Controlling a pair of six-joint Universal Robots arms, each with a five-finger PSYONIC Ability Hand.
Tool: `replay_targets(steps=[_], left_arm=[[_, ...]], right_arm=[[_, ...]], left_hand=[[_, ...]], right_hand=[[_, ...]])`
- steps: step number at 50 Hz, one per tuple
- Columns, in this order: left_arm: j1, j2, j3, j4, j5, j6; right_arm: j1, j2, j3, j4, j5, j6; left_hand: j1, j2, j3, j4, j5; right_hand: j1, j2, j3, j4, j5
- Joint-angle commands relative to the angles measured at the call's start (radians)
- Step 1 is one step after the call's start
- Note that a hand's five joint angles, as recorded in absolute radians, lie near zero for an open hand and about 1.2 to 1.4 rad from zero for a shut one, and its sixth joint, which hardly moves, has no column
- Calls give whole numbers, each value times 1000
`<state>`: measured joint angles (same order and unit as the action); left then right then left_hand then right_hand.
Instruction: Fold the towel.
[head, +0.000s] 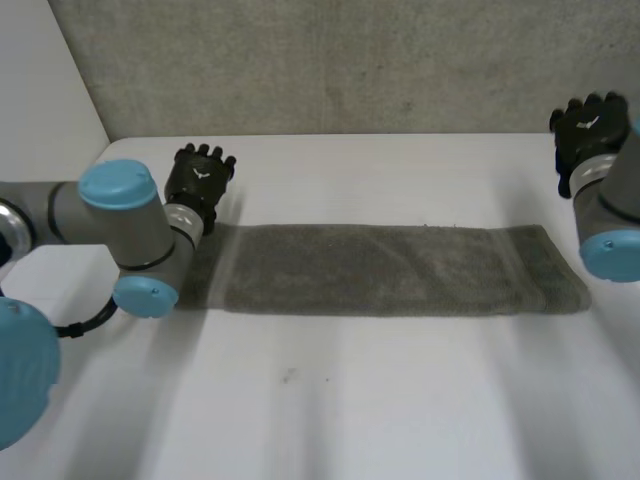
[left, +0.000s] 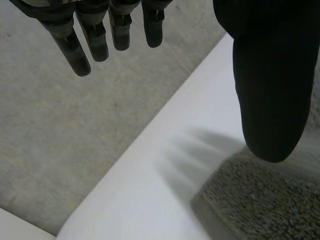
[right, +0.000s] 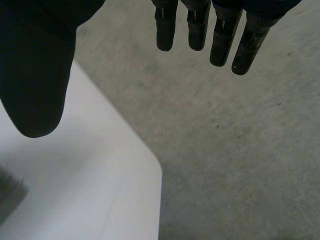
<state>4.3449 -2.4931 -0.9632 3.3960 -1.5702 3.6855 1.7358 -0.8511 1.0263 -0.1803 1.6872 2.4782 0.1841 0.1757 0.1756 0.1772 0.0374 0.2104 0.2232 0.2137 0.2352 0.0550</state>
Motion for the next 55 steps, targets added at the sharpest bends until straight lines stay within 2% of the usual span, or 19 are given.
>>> replay_targets(steps=[1, 3, 4, 9, 15, 20, 28, 40, 42, 43, 44, 45, 46, 48, 50, 51, 52, 53, 55], left_arm=[[1, 223, -210, 0, -5, -10], [1, 334, -343, 0, -4, -44], [1, 335, -344, 0, -4, -44], [7, 537, -595, 26, -1, -159], [16, 628, -721, 45, -7, -262], [25, 671, -845, 51, -11, -341], [55, 703, -914, 59, -53, -352], [58, 701, -922, 68, -54, -352], [58, 701, -924, 68, -54, -352], [58, 700, -924, 68, -54, -352], [58, 700, -924, 68, -54, -352], [58, 700, -924, 68, -54, -352], [58, 700, -924, 68, -54, -352], [58, 700, -927, 68, -56, -352], [58, 701, -933, 69, -54, -352], [58, 701, -937, 69, -54, -352], [56, 701, -939, 69, -54, -352], [56, 701, -939, 69, -54, -352], [56, 704, -942, 69, -54, -352]], right_arm=[[-8, -225, 199, 45, -107, 113], [-15, -259, 243, 82, -139, 116], [-15, -259, 244, 82, -139, 116], [-93, -304, 385, 238, -253, 116], [-136, -305, 463, 283, -336, 114], [-202, -290, 532, 230, -418, 114], [-229, -260, 598, 101, -422, 102], [-252, -189, 592, 78, -417, 94], [-255, -172, 591, 56, -416, 79], [-255, -172, 591, 56, -415, 79], [-257, -161, 589, 44, -415, 68], [-257, -161, 589, 44, -415, 68], [-262, -154, 584, 27, -412, 56], [-269, -152, 578, 8, -394, 47], [-280, -151, 565, -30, -255, -8], [-280, -151, 564, -30, -254, -9], [-285, -151, 552, -50, -169, -48], [-285, -151, 552, -50, -169, -48], [-320, -143, 526, -91, -42, -160]], left_hand=[[-10, -1, -1, -3, -37], [-10, -1, -1, -3, -37], [-10, -1, -1, -3, -37], [-10, -1, -1, -3, -37], [-10, -1, -1, -3, -37], [-10, -1, -1, -3, -37], [-10, -1, -1, -3, -37], [-10, -1, -1, -3, -37], [-10, -1, -1, -3, -37], [-10, -1, -1, -3, -37], [-10, -1, -1, -3, -37], [-10, -1, -1, -3, -37], [-10, -1, -1, -3, -37], [-10, -1, -1, -3, -37], [-10, -1, -1, -3, -37], [-10, -1, -1, -3, -37], [-10, -1, -1, -3, -37], [-10, -1, -1, -3, -37], [-10, -1, -1, -3, -37]], right_hand=[[-36, -49, -39, -61, -55], [-36, -49, -39, -61, -55], [-36, -49, -39, -61, -55], [89, 76, 85, 64, 69], [300, 288, 297, 275, 281], [423, 411, 420, 399, 404], [494, 481, 491, 469, 475], [497, 484, 494, 472, 478], [660, 647, 657, 635, 641], [661, 649, 658, 637, 642], [877, 864, 873, 852, 857], [879, 866, 875, 854, 860], [1183, 1170, 1179, 1158, 1164], [1186, 1173, 1183, 1161, 1167], [1186, 1173, 1183, 1161, 1167], [1186, 1173, 1183, 1161, 1167], [1186, 1173, 1183, 1161, 1167], [1186, 1173, 1183, 1161, 1167], [1186, 1173, 1183, 1161, 1167]])
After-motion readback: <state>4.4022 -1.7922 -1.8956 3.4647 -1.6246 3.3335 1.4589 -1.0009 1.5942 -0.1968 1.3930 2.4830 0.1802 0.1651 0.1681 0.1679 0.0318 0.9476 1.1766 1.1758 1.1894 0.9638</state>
